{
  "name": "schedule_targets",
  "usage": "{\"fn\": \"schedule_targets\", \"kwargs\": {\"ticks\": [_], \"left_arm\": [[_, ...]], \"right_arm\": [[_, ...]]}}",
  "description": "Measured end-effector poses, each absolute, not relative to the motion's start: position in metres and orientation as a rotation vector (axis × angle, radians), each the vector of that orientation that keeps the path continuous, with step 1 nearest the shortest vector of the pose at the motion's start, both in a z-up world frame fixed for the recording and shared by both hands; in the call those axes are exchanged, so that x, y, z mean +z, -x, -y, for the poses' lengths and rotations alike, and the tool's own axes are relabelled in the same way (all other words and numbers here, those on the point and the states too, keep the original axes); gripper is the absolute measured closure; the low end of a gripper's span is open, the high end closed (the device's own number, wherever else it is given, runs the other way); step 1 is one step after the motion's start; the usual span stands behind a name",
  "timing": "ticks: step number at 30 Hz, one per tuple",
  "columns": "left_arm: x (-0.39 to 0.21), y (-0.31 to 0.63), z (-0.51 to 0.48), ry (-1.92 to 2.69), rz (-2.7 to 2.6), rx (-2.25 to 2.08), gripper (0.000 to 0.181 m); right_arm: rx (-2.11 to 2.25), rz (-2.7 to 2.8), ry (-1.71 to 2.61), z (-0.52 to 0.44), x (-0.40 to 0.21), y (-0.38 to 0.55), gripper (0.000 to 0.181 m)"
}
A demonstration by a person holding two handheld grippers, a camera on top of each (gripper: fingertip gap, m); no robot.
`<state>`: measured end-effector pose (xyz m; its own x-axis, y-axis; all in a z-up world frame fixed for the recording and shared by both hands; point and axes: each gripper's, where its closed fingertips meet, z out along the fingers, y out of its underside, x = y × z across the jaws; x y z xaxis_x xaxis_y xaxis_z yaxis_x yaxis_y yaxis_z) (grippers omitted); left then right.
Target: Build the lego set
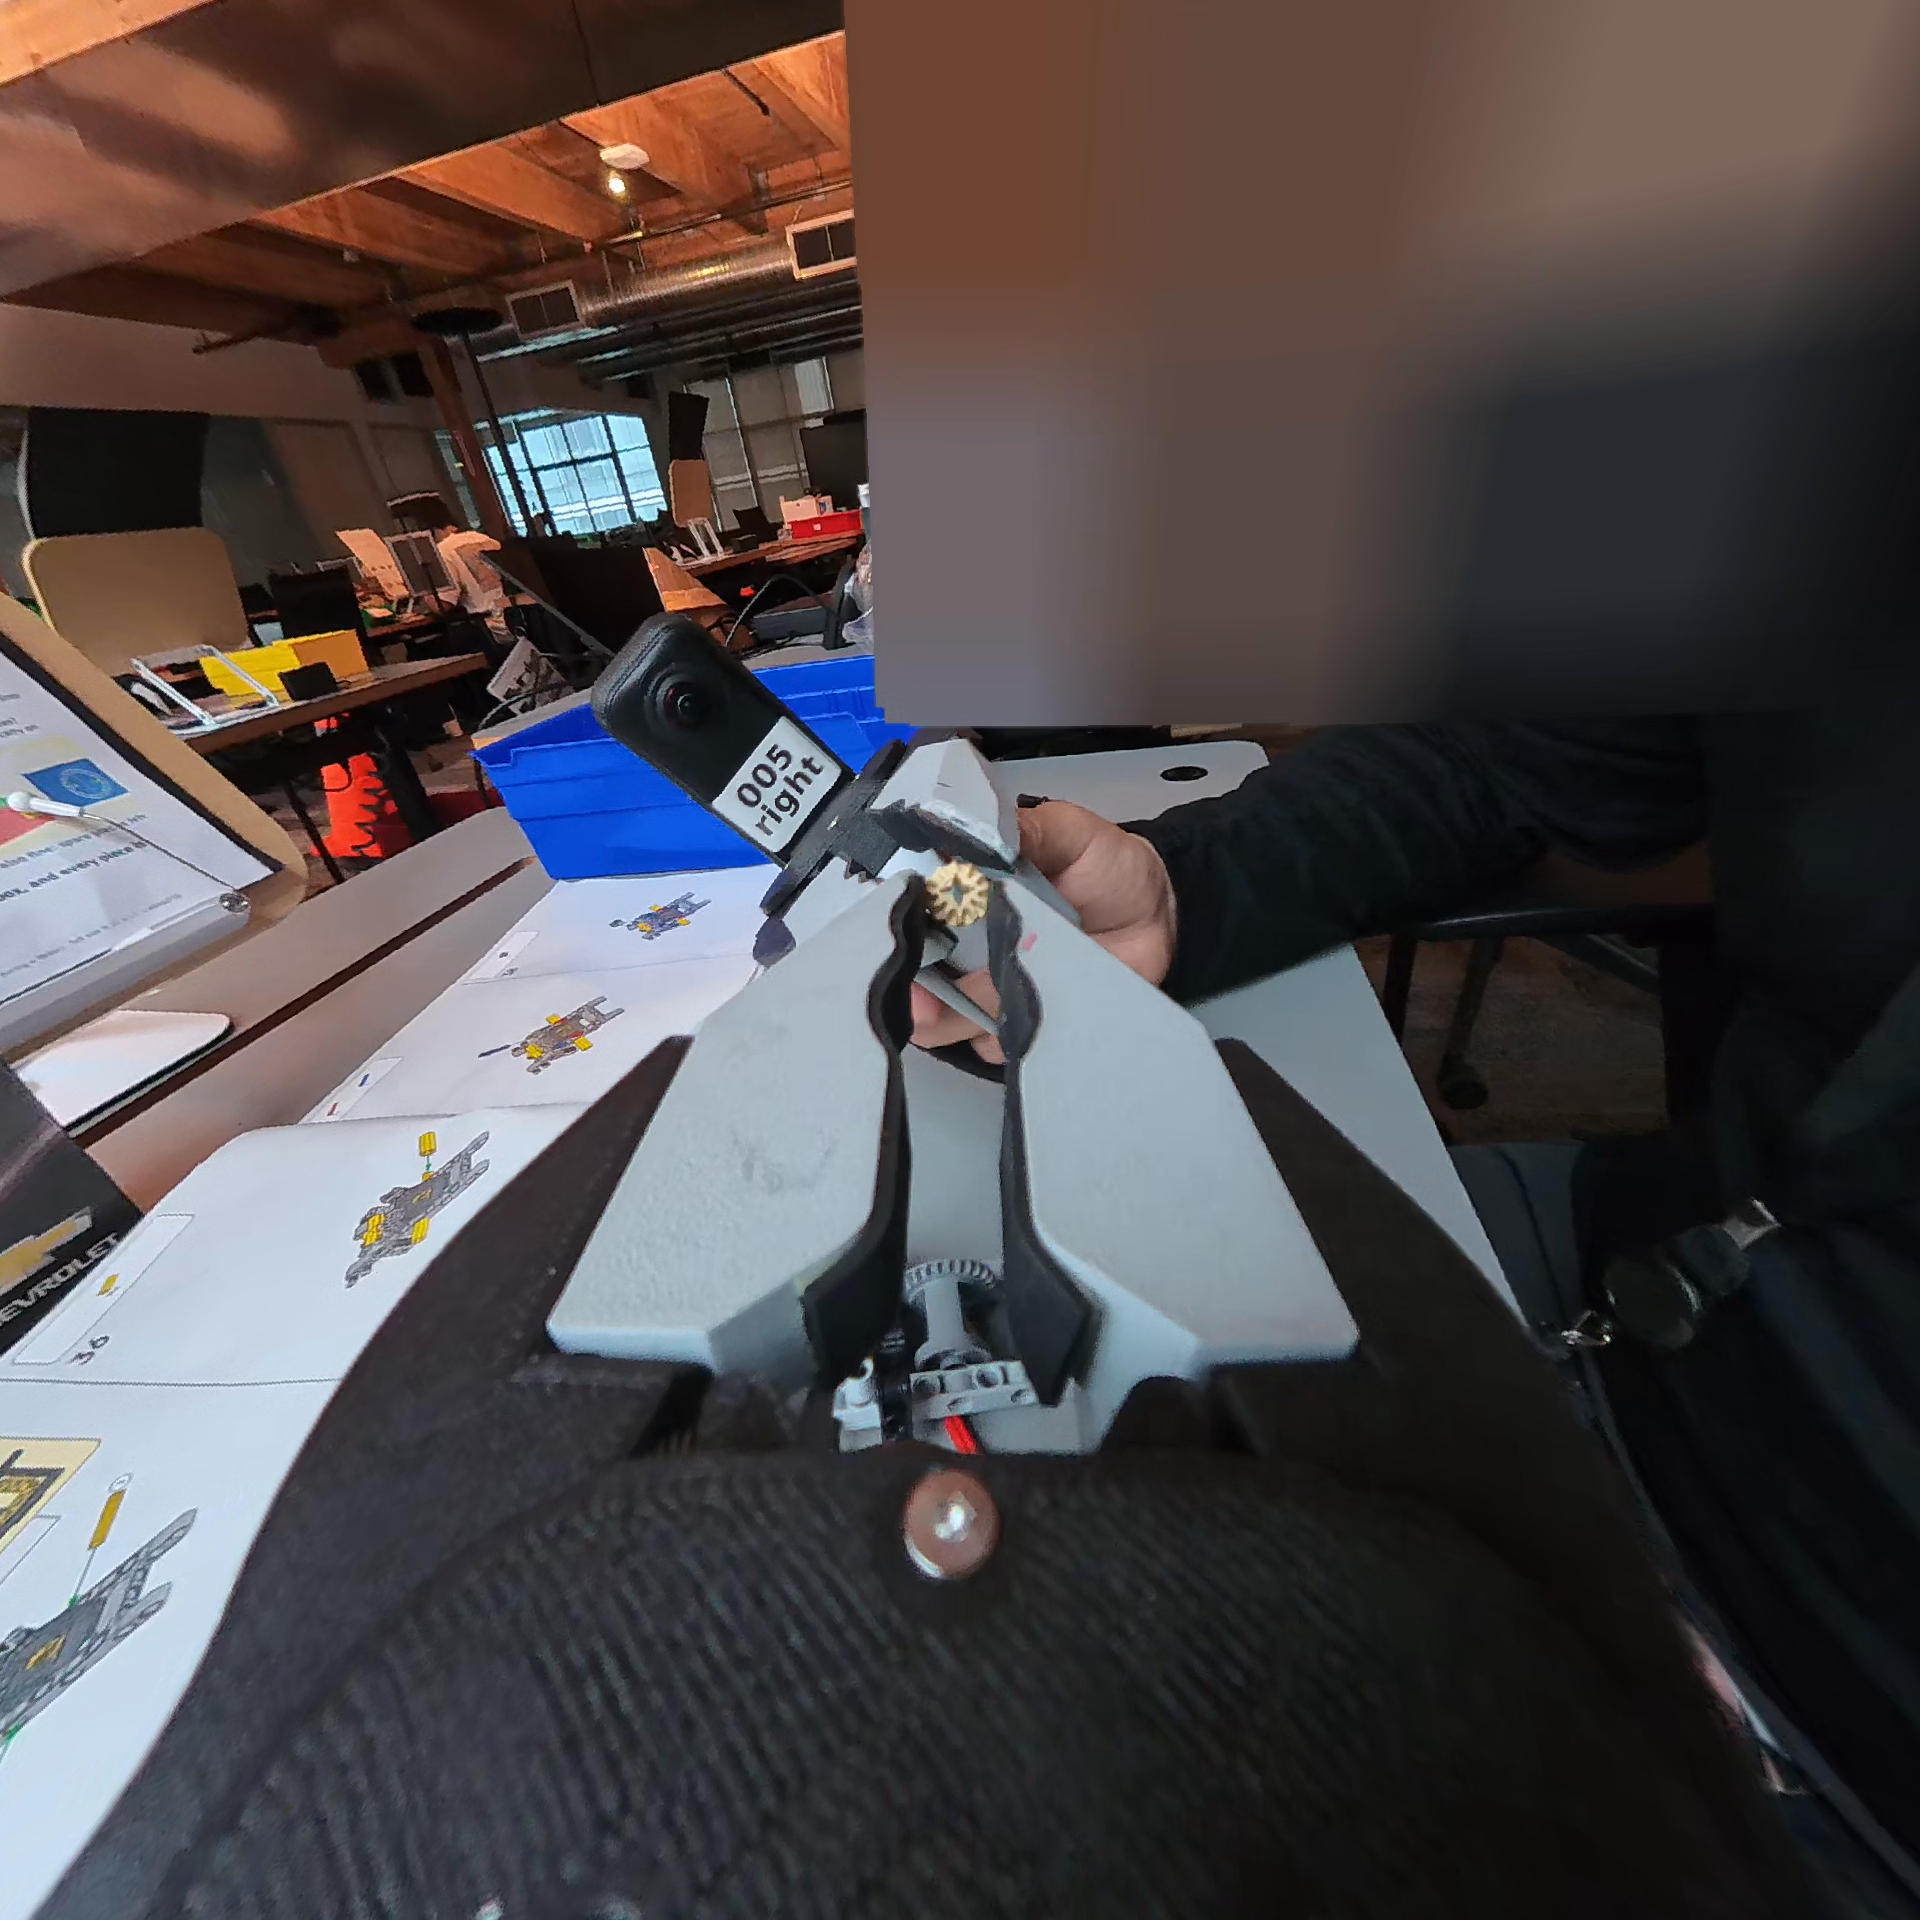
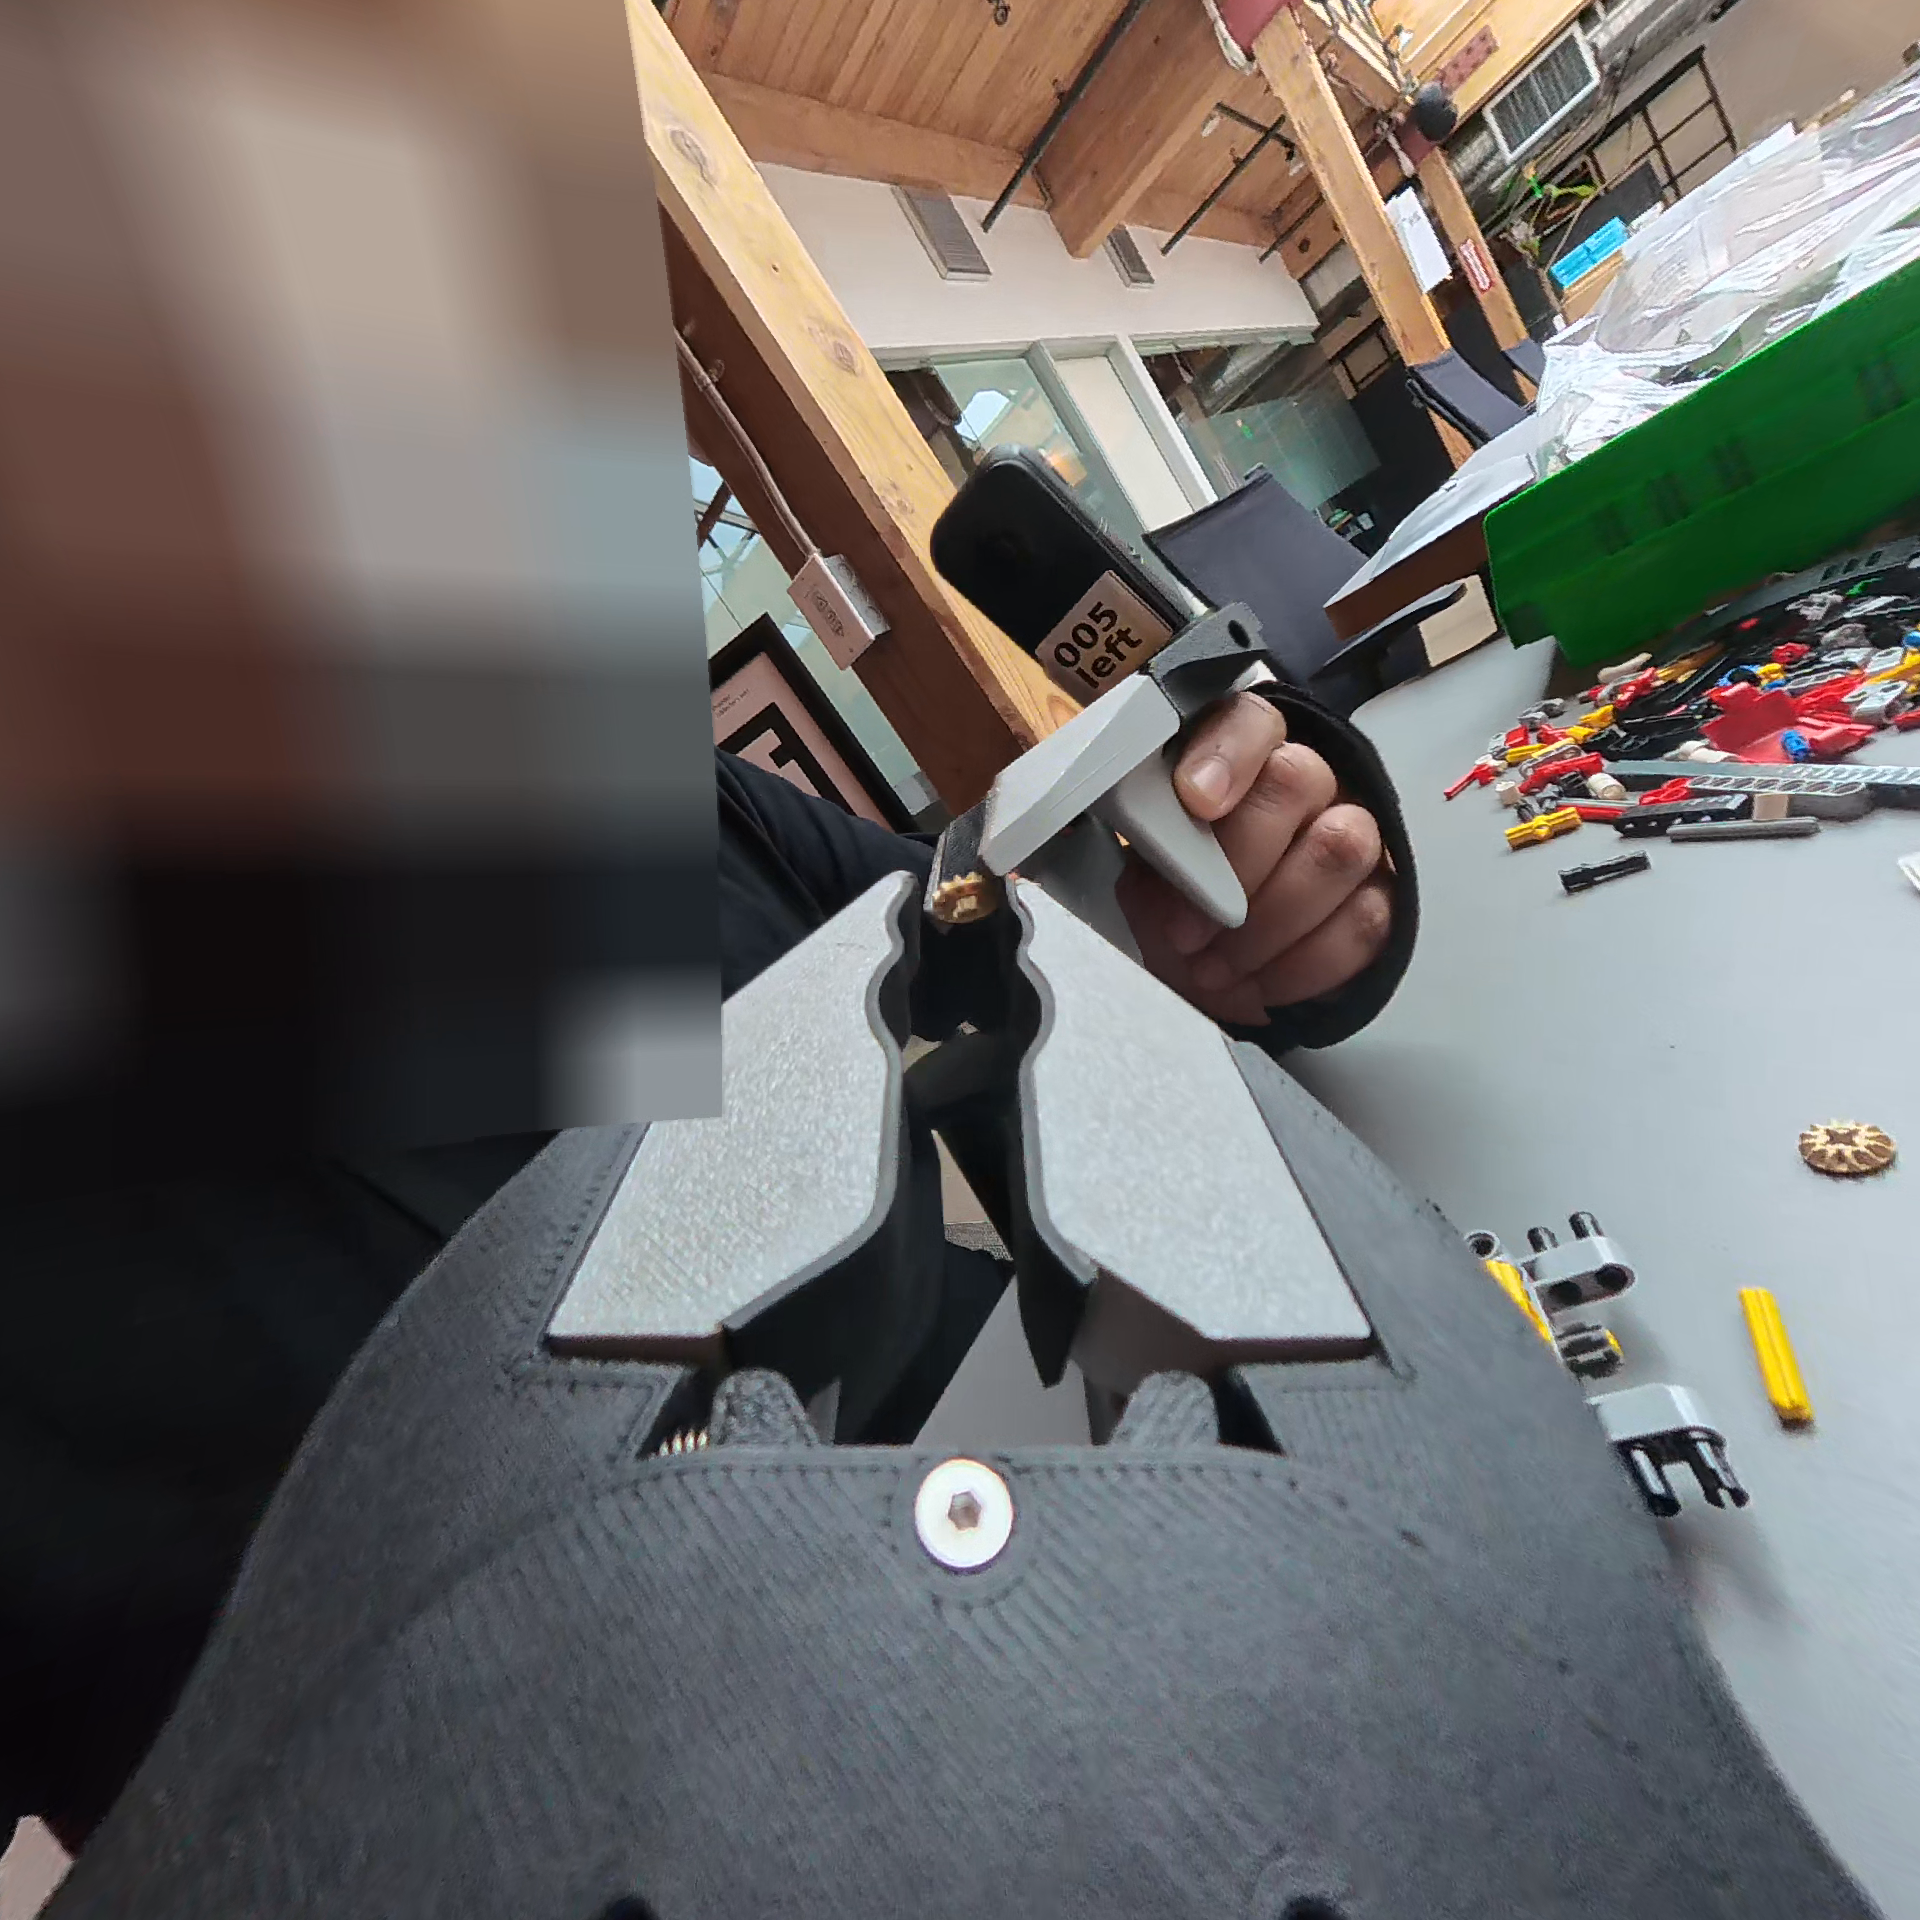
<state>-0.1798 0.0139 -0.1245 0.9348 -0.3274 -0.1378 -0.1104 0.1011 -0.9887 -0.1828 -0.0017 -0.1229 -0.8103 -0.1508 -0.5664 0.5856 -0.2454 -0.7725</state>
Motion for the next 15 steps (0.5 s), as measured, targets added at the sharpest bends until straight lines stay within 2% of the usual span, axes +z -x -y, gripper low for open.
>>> {"fn": "schedule_targets", "kwargs": {"ticks": [8,15], "left_arm": [[-0.1184,0.1824,-0.0115,1.432,-0.344,-0.182,0.173],[-0.1190,0.1789,-0.0117,1.427,-0.365,-0.173,0.173]], "right_arm": [[-2.091,-1.526,-0.514,0.0007,-0.1230,0.1818,0.177],[-2.095,-1.480,-0.508,-0.0008,-0.1201,0.1817,0.173]]}}
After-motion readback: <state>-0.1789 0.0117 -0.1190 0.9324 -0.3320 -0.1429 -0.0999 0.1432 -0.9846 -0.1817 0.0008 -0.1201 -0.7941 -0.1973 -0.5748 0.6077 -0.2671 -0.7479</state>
